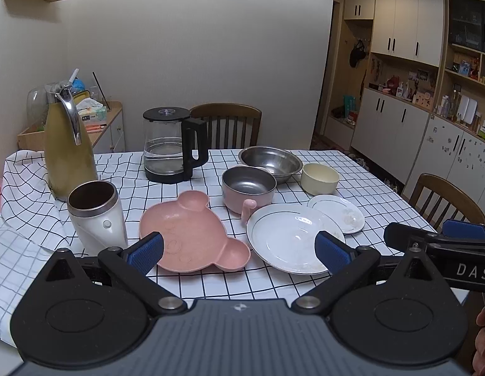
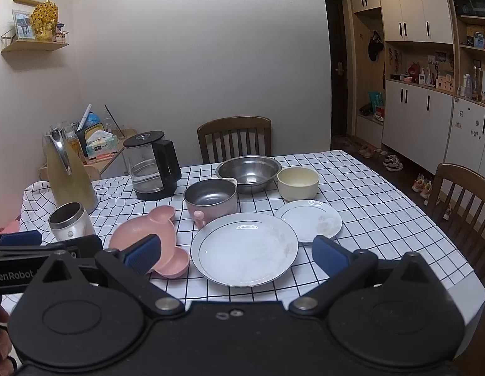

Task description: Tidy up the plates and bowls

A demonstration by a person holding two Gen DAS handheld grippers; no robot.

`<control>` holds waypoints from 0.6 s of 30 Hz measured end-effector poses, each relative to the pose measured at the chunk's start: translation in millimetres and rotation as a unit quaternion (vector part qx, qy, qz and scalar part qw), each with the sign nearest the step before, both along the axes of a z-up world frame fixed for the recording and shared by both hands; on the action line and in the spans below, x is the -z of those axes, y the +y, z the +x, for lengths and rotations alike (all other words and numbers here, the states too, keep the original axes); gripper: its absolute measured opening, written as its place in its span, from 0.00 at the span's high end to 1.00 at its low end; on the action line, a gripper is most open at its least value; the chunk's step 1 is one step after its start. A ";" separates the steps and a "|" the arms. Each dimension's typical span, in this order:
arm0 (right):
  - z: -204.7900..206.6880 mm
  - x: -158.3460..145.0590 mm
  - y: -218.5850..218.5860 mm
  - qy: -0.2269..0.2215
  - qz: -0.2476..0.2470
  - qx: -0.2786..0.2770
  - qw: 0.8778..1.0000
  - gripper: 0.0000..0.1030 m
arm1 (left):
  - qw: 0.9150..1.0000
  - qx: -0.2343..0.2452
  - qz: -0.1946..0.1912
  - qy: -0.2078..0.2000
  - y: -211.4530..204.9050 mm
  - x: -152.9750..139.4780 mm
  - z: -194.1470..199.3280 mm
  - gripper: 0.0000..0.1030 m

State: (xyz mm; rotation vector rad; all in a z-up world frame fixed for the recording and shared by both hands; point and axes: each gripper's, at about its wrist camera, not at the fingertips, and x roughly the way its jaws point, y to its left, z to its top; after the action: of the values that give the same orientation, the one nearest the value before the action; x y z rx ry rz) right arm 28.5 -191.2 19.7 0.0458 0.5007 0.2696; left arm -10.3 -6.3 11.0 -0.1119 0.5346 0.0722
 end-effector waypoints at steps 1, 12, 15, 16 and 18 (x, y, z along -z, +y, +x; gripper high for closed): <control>-0.3 -0.6 0.1 -0.001 -0.001 0.000 1.000 0.00 | 1.000 0.002 -0.003 0.001 0.7 0.3 0.3 0.00; -4.8 -3.7 4.4 -0.015 -0.010 0.002 1.000 0.00 | 1.000 0.009 -0.016 0.011 2.4 3.9 2.0 0.00; -4.9 -4.6 5.0 -0.019 -0.007 -0.002 1.000 0.00 | 1.000 0.009 -0.016 0.010 2.3 4.1 2.0 0.00; -4.3 -4.4 4.9 -0.018 -0.006 -0.002 1.000 0.00 | 1.000 0.009 -0.014 0.009 2.0 4.0 2.0 0.00; -3.3 -3.7 4.0 -0.014 -0.003 -0.002 1.000 0.00 | 1.000 0.009 -0.011 0.008 0.9 3.5 2.1 0.00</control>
State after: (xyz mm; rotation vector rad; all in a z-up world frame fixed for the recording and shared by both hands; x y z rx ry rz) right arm 25.1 -187.3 23.4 0.0355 0.4731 0.2725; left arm -8.3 -5.4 7.5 -0.1274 0.5520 0.0496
